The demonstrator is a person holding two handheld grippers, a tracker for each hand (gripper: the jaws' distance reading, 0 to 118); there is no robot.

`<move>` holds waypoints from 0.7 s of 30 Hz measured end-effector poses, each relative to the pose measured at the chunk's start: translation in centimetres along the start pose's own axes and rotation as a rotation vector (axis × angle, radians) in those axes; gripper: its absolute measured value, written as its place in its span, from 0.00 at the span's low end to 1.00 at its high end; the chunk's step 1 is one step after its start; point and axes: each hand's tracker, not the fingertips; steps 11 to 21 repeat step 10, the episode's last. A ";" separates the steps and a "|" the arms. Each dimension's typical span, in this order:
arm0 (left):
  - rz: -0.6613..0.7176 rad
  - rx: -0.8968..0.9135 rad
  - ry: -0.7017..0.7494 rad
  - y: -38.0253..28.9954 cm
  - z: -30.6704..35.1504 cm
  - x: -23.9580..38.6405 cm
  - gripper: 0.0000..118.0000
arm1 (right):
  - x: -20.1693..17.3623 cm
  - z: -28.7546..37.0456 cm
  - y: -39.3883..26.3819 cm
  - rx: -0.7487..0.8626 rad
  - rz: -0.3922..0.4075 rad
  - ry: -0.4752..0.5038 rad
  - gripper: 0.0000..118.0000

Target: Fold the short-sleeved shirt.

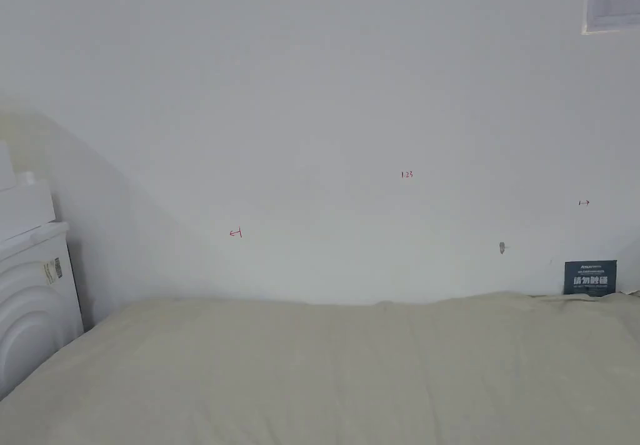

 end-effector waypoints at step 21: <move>-0.008 0.000 -0.003 0.2 -0.1 0.2 1.00 | 0.0 -0.1 0.1 -0.004 0.005 0.001 0.72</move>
